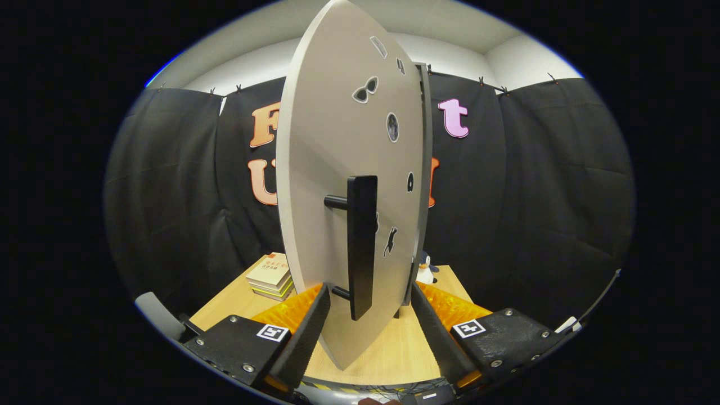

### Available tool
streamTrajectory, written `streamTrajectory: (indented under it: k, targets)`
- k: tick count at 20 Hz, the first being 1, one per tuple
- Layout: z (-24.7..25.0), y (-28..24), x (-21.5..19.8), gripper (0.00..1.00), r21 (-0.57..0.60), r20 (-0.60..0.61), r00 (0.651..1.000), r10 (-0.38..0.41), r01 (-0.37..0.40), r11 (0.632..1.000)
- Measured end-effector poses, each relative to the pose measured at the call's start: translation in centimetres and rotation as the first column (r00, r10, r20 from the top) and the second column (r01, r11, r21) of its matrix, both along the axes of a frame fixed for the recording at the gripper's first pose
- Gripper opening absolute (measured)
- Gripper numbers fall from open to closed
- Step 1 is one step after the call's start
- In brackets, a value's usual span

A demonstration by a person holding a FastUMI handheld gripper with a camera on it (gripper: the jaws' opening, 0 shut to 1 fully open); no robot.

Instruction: Open the shoe cabinet door, grab the shoes and put them into the shoe cabinet, then close the shoe cabinet door.

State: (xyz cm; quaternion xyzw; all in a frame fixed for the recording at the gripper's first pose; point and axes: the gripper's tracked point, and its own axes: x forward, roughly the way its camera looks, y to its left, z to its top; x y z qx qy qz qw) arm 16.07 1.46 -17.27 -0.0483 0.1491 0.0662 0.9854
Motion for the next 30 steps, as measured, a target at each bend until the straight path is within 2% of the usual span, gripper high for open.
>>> streamTrajectory:
  k: [5,8,14,17,19,24,30]
  targets:
    - [0.0,3.8,2.8,0.91,0.058,0.009,0.999,-0.043,0.042,0.997]
    - [0.1,5.7,4.4,0.92,0.093,0.029,0.999,-0.030,0.027,0.995]
    - [-0.4,10.2,8.0,0.94,0.055,0.045,0.999,0.011,-0.014,0.998]
    - [-0.8,11.4,9.7,0.95,0.024,0.041,0.999,0.025,-0.026,0.999]
    - [-0.9,12.3,10.6,0.93,0.031,0.049,0.998,0.044,-0.046,0.998]
    - [-1.2,14.2,13.3,0.95,0.071,0.053,0.996,0.066,-0.070,0.995]
    - [-1.2,15.9,16.1,0.96,0.028,0.085,0.993,0.083,-0.086,0.996]
